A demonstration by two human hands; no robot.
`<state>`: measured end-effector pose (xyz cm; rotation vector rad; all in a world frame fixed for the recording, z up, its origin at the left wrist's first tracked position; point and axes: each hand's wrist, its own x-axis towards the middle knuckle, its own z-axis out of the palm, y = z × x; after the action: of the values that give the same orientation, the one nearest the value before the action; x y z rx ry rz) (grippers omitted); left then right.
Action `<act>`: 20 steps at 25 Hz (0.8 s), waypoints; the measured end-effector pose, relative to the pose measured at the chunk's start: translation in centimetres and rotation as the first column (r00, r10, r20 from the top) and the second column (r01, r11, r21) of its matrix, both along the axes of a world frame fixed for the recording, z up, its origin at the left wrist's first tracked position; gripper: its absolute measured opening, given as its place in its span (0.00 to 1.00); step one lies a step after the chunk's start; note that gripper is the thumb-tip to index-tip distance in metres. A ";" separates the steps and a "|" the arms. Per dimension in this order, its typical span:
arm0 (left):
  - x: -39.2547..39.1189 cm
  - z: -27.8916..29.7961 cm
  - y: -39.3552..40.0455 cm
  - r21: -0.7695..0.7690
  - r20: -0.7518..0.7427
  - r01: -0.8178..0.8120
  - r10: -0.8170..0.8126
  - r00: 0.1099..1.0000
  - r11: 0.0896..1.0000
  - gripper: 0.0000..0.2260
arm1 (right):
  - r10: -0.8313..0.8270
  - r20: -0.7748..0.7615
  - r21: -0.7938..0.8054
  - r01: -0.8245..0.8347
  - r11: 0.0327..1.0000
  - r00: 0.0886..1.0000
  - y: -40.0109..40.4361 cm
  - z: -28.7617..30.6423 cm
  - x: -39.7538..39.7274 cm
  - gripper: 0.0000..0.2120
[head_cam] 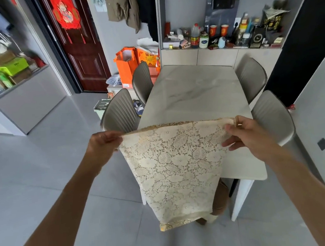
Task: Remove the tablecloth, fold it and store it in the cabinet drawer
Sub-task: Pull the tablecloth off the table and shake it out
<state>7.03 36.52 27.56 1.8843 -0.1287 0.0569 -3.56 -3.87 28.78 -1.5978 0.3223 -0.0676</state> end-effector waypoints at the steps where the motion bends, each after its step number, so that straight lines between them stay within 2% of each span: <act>1: 0.0 -0.5 -0.3 -0.072 -0.071 -0.003 -0.002 0.997 0.997 0.08 | -0.008 0.012 0.011 0.008 1.000 1.000 0.3 -0.2 -0.2 0.09; 4: 0.2 -1.4 -1.5 -0.380 -0.216 0.002 -0.091 0.972 0.925 0.06 | -0.048 0.055 0.050 0.045 0.998 0.997 0.3 -0.2 -0.3 0.08; 6: 0.7 -1.8 -2.3 -0.494 -0.163 0.038 -0.135 0.977 0.869 0.03 | -0.106 0.084 0.039 0.103 0.994 0.991 -0.1 0.5 -0.3 0.08; 7: 1.0 -1.8 -2.7 -0.489 -0.102 0.092 -0.161 0.982 0.867 0.02 | -0.141 0.102 0.028 0.139 0.990 0.985 -0.3 0.8 -0.2 0.08; 9: 1.3 -1.7 -3.3 -0.401 -0.041 0.176 -0.209 0.977 0.899 0.07 | -0.201 0.127 0.001 0.203 0.979 0.971 -0.5 1.2 -0.1 0.10; 12: 2.5 -1.2 -3.9 -0.423 -0.110 0.136 -0.199 0.974 0.896 0.06 | -0.266 0.167 -0.039 0.276 0.960 0.949 -0.4 1.7 0.3 0.13; 15: 4.4 0.4 -4.8 -0.485 -0.177 0.126 -0.239 0.955 0.865 0.07 | -0.336 0.203 -0.051 0.353 0.934 0.920 0.0 3.0 1.1 0.12; 20: 8.6 2.9 -7.8 -0.448 -0.170 0.153 -0.252 0.953 0.881 0.09 | -0.415 0.203 -0.013 0.426 0.905 0.887 -0.7 4.0 3.6 0.09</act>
<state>15.59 28.68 30.45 1.4118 -0.1457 -0.2549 -0.01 -4.61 32.77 -1.5388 0.5131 -0.5709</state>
